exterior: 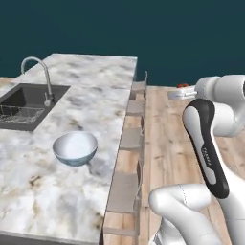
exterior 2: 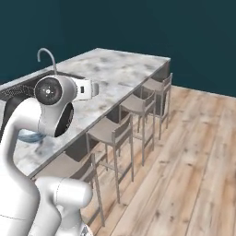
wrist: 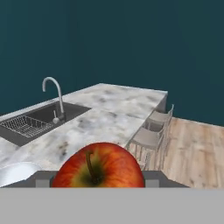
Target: Retrieve the apple and peach from the fridge and place them into the bowl on the dining table.
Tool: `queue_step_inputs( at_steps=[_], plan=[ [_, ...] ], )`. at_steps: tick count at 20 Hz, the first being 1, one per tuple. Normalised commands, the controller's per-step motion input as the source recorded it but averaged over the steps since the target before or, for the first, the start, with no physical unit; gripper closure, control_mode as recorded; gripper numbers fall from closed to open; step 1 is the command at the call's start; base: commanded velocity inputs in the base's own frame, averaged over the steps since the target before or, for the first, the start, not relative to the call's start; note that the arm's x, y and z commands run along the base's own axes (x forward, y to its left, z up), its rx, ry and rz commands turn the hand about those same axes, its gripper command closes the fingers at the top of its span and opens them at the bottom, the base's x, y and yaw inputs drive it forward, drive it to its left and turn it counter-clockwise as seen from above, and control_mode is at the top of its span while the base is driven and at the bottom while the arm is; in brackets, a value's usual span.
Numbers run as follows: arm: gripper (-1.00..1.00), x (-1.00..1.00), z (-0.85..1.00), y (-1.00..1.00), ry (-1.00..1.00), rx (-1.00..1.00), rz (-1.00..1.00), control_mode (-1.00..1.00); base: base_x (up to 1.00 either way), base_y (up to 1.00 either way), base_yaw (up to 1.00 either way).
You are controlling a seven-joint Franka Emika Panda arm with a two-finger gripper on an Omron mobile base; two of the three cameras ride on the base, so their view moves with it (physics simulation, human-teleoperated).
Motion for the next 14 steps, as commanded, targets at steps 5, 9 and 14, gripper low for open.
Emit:
queue_step_inputs(
  at_steps=[5,9,14],
  plan=[
    [1.0,0.0,0.0,0.0,0.0,0.0,0.0,1.0,0.78,-0.07,0.47],
    [1.0,0.0,0.0,0.0,0.0,0.0,0.0,1.0,0.71,-0.01,0.47],
    [1.0,0.0,0.0,0.0,0.0,0.0,0.0,1.0,0.64,0.0,0.43]
  ],
)
